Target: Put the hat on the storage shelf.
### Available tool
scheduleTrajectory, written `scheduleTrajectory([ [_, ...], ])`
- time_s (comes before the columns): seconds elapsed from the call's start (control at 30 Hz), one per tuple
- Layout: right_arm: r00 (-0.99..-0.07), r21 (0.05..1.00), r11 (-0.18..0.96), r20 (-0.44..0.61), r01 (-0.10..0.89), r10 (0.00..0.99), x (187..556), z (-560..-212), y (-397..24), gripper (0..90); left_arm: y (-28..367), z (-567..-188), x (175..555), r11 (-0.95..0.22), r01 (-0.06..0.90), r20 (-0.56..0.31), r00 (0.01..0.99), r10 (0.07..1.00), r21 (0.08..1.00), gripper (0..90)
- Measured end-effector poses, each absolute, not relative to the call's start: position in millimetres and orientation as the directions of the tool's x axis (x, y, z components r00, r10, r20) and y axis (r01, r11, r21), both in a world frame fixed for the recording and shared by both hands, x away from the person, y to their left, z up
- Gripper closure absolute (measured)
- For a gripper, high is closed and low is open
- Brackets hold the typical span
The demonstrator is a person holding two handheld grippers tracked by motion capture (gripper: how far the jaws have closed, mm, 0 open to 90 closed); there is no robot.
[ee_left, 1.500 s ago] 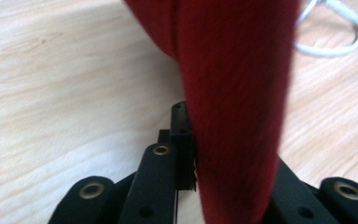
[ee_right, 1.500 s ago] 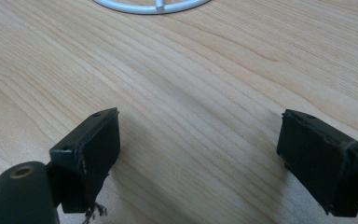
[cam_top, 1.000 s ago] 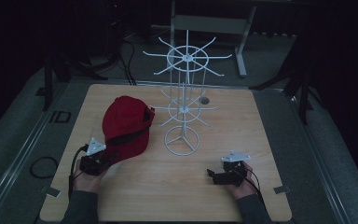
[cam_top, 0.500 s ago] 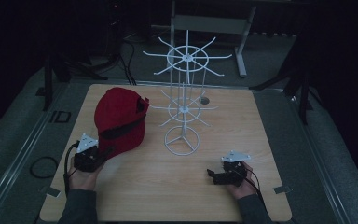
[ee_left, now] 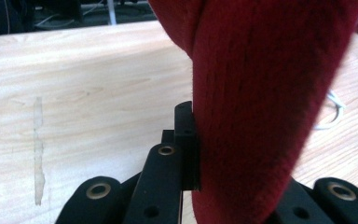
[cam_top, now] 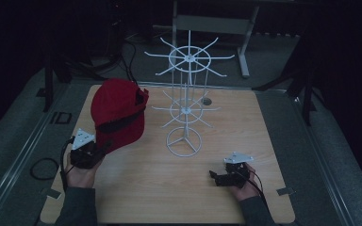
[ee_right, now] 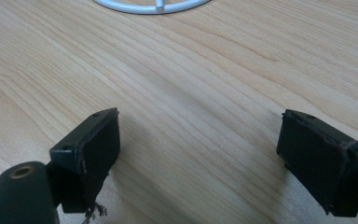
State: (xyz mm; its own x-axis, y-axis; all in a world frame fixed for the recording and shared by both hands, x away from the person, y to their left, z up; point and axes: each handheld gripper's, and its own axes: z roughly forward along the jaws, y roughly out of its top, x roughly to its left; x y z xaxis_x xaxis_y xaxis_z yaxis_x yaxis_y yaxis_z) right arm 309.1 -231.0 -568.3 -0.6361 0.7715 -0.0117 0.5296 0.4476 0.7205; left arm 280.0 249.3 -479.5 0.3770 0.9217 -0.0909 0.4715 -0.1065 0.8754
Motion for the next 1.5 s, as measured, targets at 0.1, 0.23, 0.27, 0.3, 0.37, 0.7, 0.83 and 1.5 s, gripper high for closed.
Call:
scheduleTrajectory([
  [0.1, -0.636, 0.72, 0.448, -0.012, 0.53, 0.772, 309.1, -568.3, -231.0, 13.1, 249.2, -474.7, 280.4, -0.097, 0.46, -0.095, 0.377, 0.921, 0.883, 85.9],
  [0.23, -0.636, 0.721, 0.448, -0.013, 0.529, 0.771, 309.2, -568.3, -231.1, 13.1, 247.8, -468.6, 280.9, -0.075, 0.448, -0.11, 0.373, 0.921, 0.891, 85.9],
  [0.27, -0.636, 0.721, 0.448, -0.013, 0.528, 0.771, 309.2, -568.3, -231.1, 13.1, 247.5, -467.1, 281.1, -0.072, 0.444, -0.112, 0.375, 0.92, 0.893, 85.9],
  [0.3, -0.636, 0.721, 0.448, -0.013, 0.529, 0.771, 309.2, -568.3, -231.1, 13.1, 246.8, -465.6, 281.2, -0.065, 0.441, -0.117, 0.374, 0.92, 0.895, 85.9],
  [0.37, -0.637, 0.72, 0.449, -0.013, 0.529, 0.771, 309.2, -568.2, -231.1, 13.1, 245.5, -462.4, 281.2, -0.063, 0.434, -0.118, 0.377, 0.919, 0.899, 85.9],
  [0.7, -0.634, 0.721, 0.445, -0.009, 0.532, 0.773, 309.1, -568.2, -230.8, 13.1, 240.3, -448.4, 283.3, -0.033, 0.402, -0.133, 0.379, 0.916, 0.915, 85.9],
  [0.83, -0.634, 0.721, 0.445, -0.009, 0.532, 0.773, 309.1, -568.2, -230.8, 13.1, 240.0, -443.9, 284.5, -0.02, 0.392, -0.141, 0.376, 0.916, 0.92, 85.9],
  [1.5, -0.635, 0.72, 0.447, -0.012, 0.53, 0.772, 309.2, -568.2, -231.0, 13.1, 235.9, -412.9, 290.1, 0.007, 0.337, -0.142, 0.38, 0.914, 0.941, 85.8],
])
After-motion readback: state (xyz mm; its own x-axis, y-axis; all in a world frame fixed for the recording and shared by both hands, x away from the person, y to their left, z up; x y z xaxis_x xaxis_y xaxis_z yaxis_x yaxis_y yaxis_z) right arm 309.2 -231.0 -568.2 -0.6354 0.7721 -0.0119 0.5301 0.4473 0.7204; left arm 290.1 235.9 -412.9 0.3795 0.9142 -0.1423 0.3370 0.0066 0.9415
